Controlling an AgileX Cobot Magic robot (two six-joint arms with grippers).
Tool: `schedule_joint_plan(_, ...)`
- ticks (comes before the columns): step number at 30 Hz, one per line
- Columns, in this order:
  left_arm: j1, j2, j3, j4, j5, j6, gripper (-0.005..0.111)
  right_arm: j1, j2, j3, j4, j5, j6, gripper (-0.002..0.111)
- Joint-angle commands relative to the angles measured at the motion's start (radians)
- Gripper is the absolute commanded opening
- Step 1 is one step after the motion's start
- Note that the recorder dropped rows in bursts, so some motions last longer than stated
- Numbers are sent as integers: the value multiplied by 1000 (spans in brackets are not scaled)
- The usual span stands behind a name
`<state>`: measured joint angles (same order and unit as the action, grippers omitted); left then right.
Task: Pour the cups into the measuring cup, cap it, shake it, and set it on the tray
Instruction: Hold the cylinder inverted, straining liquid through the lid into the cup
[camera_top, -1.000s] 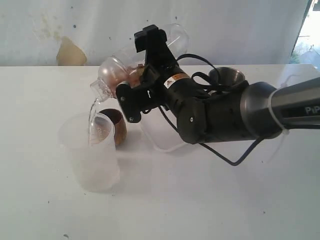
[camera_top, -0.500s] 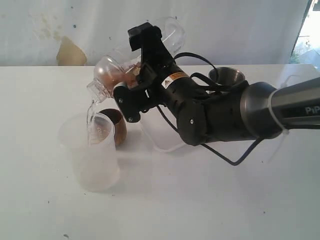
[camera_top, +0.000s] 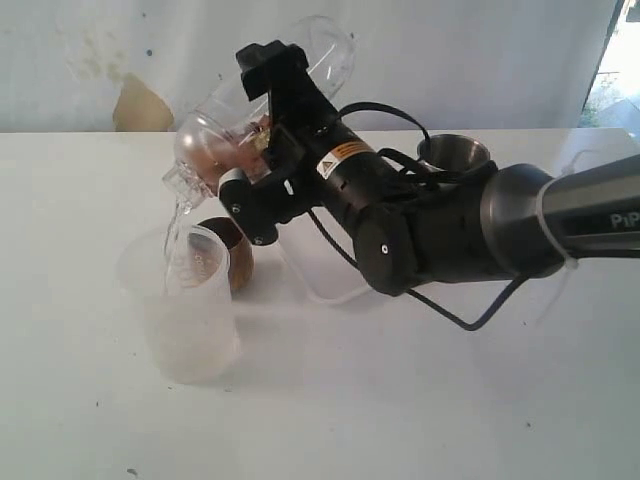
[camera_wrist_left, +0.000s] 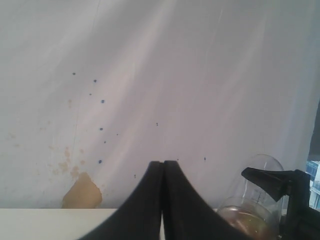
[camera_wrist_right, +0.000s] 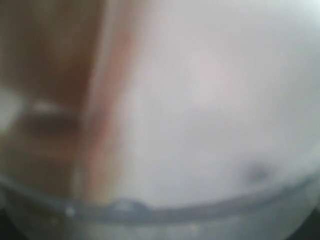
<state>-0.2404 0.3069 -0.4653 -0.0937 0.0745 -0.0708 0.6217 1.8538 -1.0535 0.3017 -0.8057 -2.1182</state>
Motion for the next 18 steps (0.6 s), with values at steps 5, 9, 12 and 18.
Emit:
schedule_joint_plan(5,2,-5,4,-2,0,-3,0,-5,-15,-4,-60,-66,-15,0)
schedule_joint_plan(9,2,-5,4,-2,0,-3,0,-5,-15,-4,-83,-66,-15,0)
schedule_joint_plan(12,2,-5,4,-2,0,-3,0,-5,-15,-4,-120,-66,-15,0)
schedule_joint_plan(18,2,-5,4,-2,0,-3,0,-5,-15,-4,-145,-66,-15,0)
